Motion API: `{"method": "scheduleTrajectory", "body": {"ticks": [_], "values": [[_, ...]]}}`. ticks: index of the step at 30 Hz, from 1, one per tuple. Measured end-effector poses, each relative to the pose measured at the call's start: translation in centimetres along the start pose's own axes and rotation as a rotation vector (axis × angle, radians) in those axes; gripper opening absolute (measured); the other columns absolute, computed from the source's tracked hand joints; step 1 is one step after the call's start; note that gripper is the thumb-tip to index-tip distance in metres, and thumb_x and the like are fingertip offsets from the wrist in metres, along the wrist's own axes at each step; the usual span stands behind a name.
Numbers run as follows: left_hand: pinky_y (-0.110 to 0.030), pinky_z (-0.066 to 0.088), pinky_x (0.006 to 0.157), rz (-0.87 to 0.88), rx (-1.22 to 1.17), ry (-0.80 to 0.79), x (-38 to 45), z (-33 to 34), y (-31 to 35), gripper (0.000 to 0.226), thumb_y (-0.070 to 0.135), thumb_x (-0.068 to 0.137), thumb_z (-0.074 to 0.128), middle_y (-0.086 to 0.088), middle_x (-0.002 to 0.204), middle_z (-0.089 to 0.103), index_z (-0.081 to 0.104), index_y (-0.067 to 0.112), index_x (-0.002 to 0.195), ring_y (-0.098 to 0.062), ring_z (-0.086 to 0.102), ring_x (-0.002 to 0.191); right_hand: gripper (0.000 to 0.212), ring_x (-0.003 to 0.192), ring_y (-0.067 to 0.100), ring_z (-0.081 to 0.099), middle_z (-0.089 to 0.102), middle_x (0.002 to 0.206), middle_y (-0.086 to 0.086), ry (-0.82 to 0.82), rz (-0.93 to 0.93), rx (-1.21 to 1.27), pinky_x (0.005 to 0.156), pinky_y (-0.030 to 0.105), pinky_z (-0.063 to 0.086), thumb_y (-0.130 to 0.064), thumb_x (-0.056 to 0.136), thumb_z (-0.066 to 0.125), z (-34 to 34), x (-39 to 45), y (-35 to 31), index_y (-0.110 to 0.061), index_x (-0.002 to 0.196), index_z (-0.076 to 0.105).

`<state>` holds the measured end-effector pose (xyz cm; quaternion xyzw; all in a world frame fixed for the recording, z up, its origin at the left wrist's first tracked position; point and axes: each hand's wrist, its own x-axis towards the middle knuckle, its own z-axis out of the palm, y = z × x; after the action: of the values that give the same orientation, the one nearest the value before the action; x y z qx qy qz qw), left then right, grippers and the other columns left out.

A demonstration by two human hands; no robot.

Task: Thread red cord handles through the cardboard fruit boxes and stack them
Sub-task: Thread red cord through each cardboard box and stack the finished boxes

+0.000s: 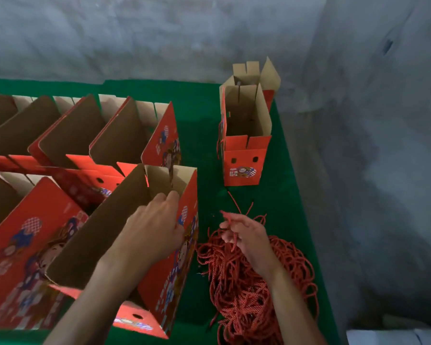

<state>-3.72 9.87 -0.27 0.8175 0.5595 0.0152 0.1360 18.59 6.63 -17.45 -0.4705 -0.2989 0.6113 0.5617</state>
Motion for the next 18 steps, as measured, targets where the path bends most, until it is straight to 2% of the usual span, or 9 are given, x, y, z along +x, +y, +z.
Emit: {"method": "scheduleTrajectory", "body": {"ticks": [2,5,8,11,14,18], "values": [[-0.046,0.054,0.083,-0.042,-0.057,-0.050,0.2,0.8,0.0,0.027,0.035,0.090,0.058,0.002,0.104,0.055,0.038,0.027,0.107,-0.030,0.063,0.097,0.022,0.071,0.019,0.058,0.074,0.094,0.014,0.037,0.036,-0.124,0.069,0.034,0.045,-0.024,0.090,0.068,0.1,0.0,0.6,-0.016,0.106,0.081],[-0.045,0.055,0.086,-0.107,-0.179,-0.162,1.5,1.8,-0.9,0.028,0.043,0.087,0.058,0.002,0.105,0.061,0.041,0.028,0.104,-0.027,0.065,0.096,0.023,0.060,0.015,0.042,0.058,0.071,0.003,0.047,0.043,-0.235,0.059,0.031,0.033,-0.036,0.090,0.077,0.0,-0.1,1.6,-0.016,0.099,0.081],[-0.042,0.059,0.087,-0.157,-0.539,-0.271,3.3,2.7,-1.7,0.021,0.036,0.093,0.058,0.001,0.105,0.071,0.057,0.025,0.110,-0.019,0.071,0.094,0.014,0.059,0.011,0.055,0.065,0.068,-0.005,0.062,0.070,-0.300,0.058,0.022,0.044,-0.029,0.096,0.075,0.8,0.0,2.0,-0.016,0.097,0.080],[-0.037,0.059,0.080,-0.324,-0.852,-0.382,4.2,3.6,-2.1,0.027,0.031,0.097,0.049,-0.006,0.097,0.077,0.064,0.015,0.112,-0.023,0.073,0.089,0.008,0.070,0.015,0.072,0.077,0.085,0.006,0.067,0.116,-0.228,0.058,0.022,0.053,-0.013,0.098,0.070,2.6,0.7,2.0,-0.006,0.098,0.074],[-0.038,0.056,0.080,-0.478,-0.924,-0.455,3.9,4.2,-2.9,0.040,0.040,0.091,0.047,-0.011,0.087,0.078,0.068,0.010,0.106,-0.035,0.073,0.089,0.004,0.075,0.021,0.073,0.077,0.087,0.008,0.022,0.060,-0.143,0.066,0.026,0.059,-0.004,0.098,0.067,4.1,1.1,2.0,-0.004,0.099,0.071],[-0.039,0.055,0.082,-0.484,-0.954,-0.398,3.7,4.1,-3.5,0.042,0.042,0.090,0.047,-0.013,0.086,0.078,0.070,0.010,0.104,-0.035,0.073,0.089,0.010,0.073,0.016,0.071,0.077,0.079,0.001,0.025,0.020,-0.218,0.072,0.026,0.060,-0.003,0.095,0.071,5.3,1.4,2.0,-0.011,0.096,0.078]]}}
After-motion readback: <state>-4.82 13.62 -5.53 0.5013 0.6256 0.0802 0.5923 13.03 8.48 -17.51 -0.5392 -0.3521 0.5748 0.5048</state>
